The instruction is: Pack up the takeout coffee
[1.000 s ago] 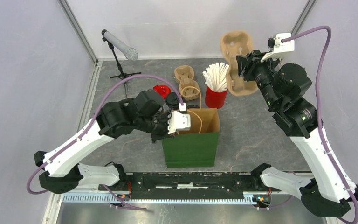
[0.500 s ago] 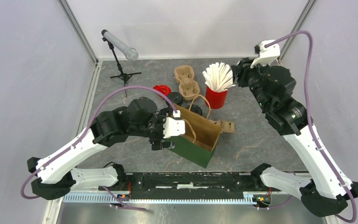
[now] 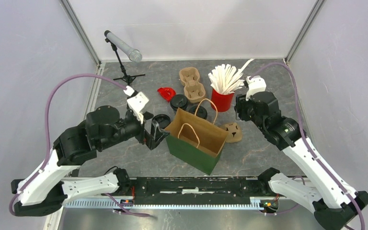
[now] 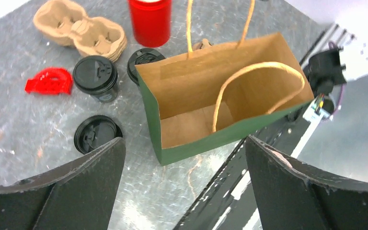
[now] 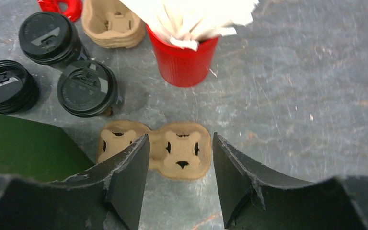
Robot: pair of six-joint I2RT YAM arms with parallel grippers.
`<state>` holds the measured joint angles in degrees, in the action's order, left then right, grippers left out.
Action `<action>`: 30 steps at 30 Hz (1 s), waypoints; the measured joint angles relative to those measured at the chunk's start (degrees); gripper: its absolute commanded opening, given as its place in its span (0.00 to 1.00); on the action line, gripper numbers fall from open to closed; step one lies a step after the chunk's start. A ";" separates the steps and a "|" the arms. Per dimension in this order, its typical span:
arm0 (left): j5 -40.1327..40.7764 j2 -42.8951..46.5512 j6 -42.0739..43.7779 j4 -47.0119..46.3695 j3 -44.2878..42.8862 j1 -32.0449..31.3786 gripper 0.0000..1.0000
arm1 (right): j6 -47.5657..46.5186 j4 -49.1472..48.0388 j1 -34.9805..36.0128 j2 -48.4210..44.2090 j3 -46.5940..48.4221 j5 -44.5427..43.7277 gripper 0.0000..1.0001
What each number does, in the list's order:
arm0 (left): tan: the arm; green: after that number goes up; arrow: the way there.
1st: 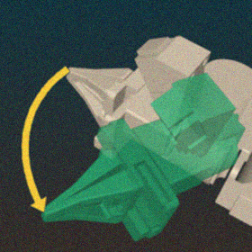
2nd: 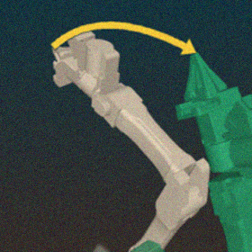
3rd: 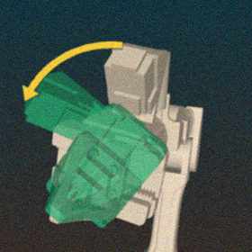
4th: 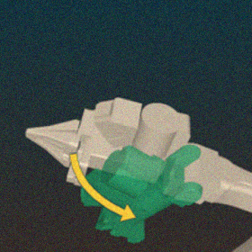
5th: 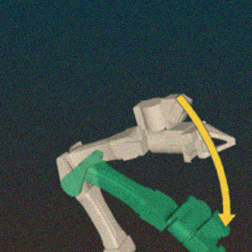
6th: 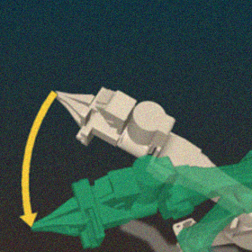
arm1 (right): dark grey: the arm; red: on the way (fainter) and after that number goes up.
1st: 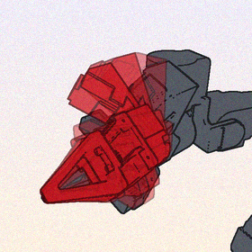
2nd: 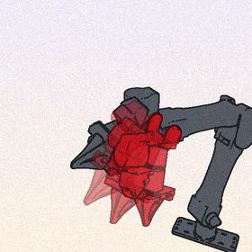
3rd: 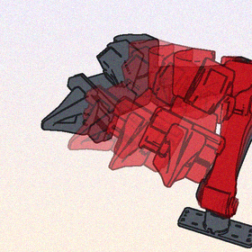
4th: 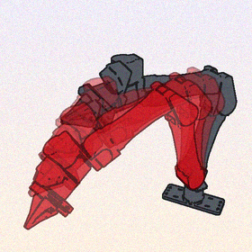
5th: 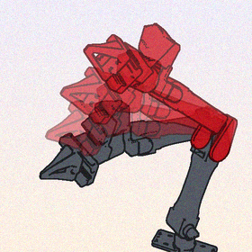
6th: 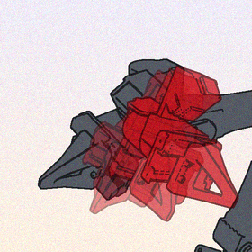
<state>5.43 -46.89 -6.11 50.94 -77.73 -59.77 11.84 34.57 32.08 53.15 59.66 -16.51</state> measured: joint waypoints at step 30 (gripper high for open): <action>-5.66 -28.81 -13.38 17.97 -14.32 12.76 0.35 | 25.92 -3.23 -4.09 -1.51 -21.77 6.93 0.62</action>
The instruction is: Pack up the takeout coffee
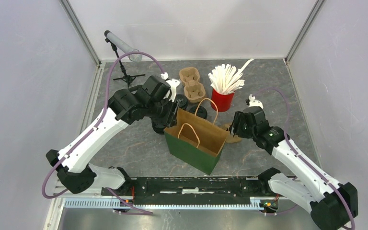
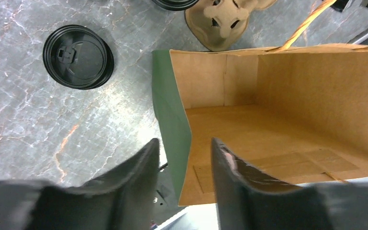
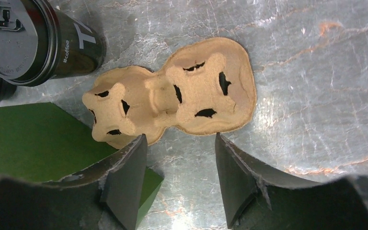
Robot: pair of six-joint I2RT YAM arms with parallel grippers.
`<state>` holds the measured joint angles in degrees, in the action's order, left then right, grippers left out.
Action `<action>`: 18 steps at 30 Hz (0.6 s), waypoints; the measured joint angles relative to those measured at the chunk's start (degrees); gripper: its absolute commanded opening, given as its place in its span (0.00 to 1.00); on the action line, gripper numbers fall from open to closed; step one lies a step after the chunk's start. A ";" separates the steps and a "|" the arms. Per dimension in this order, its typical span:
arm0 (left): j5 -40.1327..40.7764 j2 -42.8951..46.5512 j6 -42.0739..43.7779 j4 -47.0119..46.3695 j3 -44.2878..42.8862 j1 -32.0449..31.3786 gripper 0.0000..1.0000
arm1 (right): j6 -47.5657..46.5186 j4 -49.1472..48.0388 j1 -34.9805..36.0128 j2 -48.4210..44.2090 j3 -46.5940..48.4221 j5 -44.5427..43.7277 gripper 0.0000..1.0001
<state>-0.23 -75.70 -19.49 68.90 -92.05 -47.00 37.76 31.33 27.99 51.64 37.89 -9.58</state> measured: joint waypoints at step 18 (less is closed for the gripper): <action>5.44 1.44 -1.11 19.19 -6.36 1.38 0.02 | -28.44 -3.72 0.00 6.29 6.23 6.80 0.70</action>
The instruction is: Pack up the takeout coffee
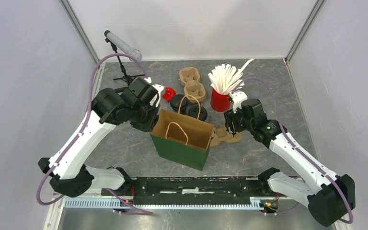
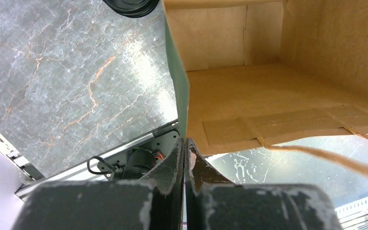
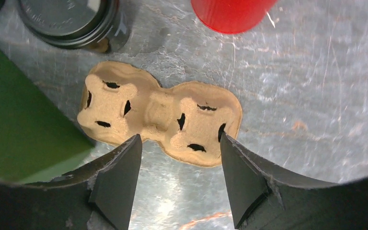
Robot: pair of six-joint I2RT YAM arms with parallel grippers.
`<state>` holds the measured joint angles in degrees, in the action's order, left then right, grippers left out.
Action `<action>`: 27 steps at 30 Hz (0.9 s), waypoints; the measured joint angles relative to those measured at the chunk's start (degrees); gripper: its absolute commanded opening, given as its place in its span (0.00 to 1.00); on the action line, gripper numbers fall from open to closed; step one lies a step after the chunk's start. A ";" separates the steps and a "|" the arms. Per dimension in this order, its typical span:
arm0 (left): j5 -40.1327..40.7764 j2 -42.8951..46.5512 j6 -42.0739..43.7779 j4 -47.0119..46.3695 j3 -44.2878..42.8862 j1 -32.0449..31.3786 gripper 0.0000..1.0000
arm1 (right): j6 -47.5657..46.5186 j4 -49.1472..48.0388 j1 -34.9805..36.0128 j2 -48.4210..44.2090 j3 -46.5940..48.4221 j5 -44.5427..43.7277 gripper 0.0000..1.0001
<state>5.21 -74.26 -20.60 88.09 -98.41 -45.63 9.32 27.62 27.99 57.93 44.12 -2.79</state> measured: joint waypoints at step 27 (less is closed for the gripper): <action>-1.29 5.66 -2.99 2.75 -3.21 2.49 0.64 | -70.10 1.77 0.00 8.39 -2.75 30.40 0.93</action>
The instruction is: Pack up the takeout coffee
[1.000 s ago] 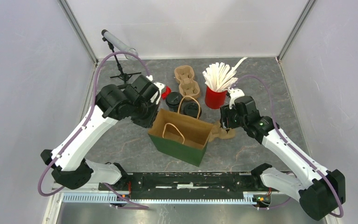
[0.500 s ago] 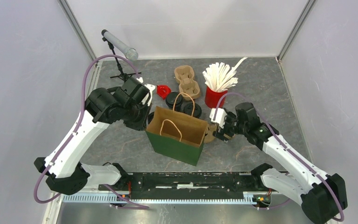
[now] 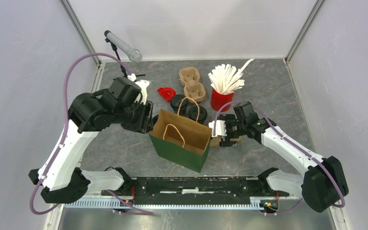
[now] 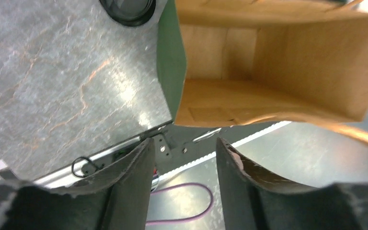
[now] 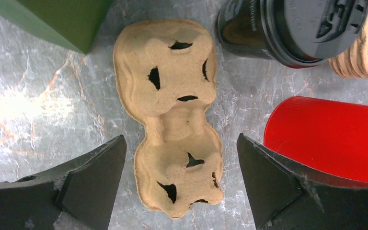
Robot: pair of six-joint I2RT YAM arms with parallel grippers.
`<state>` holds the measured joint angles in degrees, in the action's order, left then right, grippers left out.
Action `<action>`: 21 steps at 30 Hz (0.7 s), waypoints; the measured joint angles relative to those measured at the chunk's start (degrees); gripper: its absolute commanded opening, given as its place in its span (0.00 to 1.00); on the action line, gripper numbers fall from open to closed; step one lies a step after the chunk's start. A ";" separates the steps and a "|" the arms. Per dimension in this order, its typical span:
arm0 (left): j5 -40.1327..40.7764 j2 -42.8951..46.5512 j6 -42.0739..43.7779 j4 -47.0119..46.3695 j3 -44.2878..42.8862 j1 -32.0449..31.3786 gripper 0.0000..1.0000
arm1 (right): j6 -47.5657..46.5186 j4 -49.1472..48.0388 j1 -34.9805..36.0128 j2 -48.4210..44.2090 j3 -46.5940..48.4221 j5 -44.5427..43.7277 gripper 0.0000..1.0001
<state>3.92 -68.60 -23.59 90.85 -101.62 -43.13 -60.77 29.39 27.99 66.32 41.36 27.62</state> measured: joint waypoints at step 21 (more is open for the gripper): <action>6.64 6.40 -1.18 -4.74 -11.47 0.04 1.00 | -4.92 4.85 0.42 14.56 9.25 2.25 0.94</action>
<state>10.57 -62.19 -24.77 86.11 -113.10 -43.09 -65.69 34.24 28.40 80.88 50.61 29.87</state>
